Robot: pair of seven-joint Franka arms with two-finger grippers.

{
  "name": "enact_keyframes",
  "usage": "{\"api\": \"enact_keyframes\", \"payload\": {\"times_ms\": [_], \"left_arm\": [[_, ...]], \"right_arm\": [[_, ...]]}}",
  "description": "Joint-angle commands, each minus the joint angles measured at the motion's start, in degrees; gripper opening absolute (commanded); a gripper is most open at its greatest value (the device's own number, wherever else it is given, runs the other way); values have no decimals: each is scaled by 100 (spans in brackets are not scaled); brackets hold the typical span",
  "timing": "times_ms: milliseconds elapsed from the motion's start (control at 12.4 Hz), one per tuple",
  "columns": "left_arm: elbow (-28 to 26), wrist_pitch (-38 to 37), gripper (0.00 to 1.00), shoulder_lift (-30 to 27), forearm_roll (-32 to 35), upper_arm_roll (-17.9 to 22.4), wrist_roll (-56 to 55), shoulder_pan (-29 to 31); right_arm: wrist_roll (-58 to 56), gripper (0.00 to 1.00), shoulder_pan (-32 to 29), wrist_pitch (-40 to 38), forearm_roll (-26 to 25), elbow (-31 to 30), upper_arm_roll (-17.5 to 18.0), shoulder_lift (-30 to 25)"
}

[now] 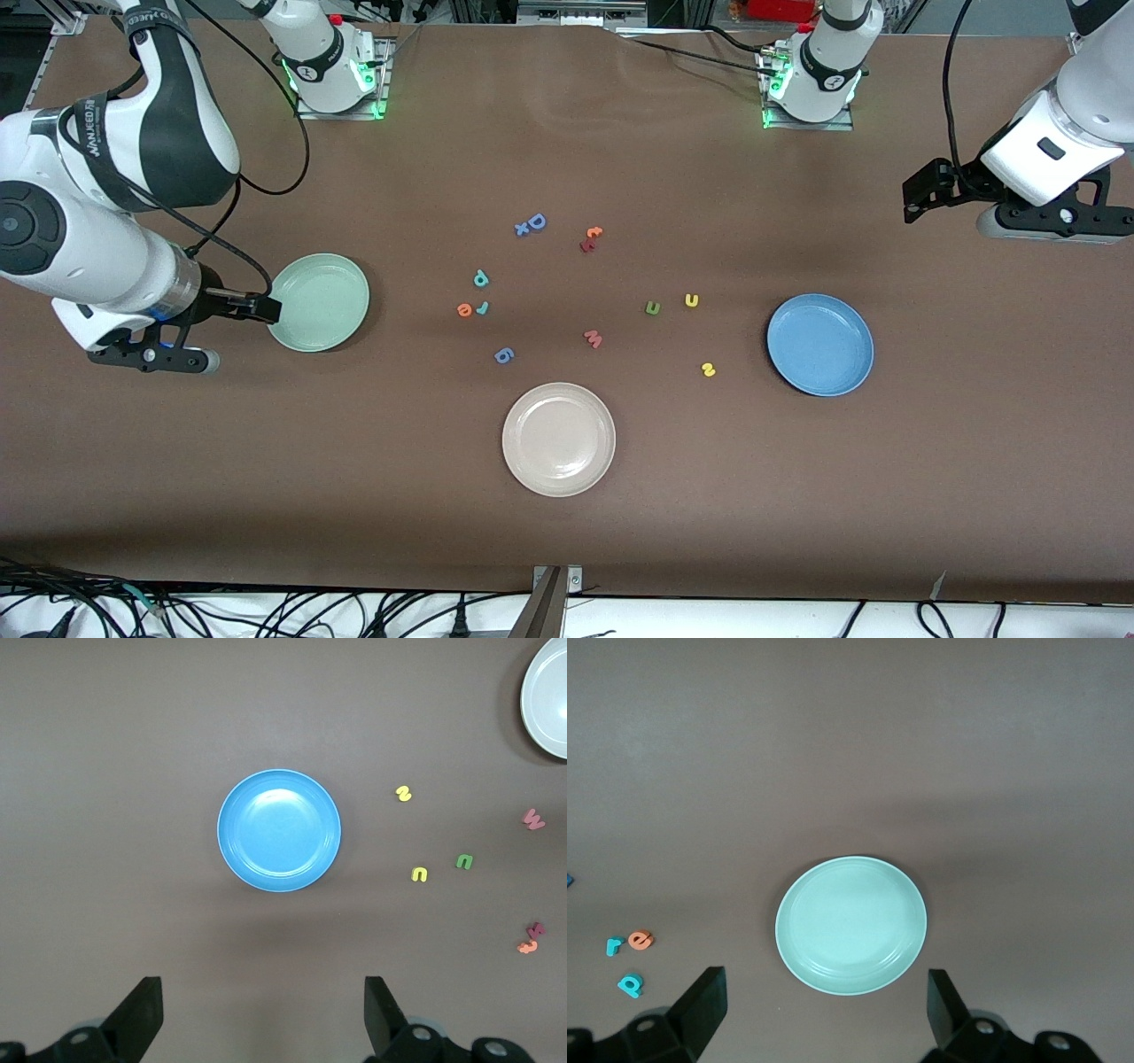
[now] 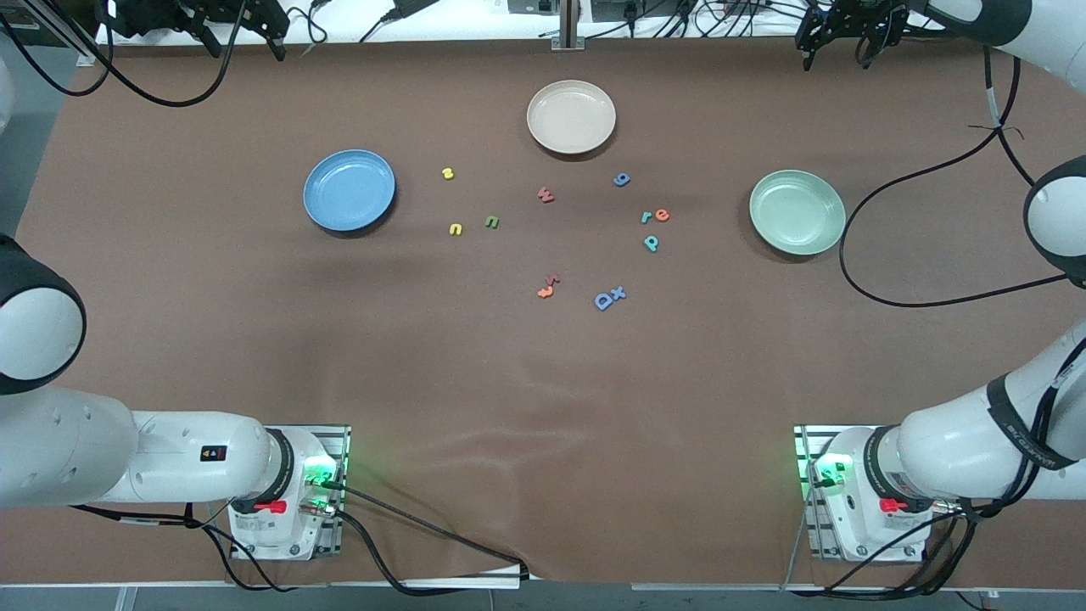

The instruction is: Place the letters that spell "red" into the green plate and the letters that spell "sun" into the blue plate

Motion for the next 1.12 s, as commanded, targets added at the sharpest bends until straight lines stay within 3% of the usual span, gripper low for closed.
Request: {"api": "enact_keyframes", "payload": {"times_ms": [0, 1045], "left_arm": [[33, -77, 100, -4, -116, 12, 104, -11], [42, -77, 100, -4, -63, 12, 104, -3]], "right_arm": [[-71, 100, -25, -30, 80, -10, 18, -58], [8, 100, -34, -152, 150, -18, 9, -58]]}}
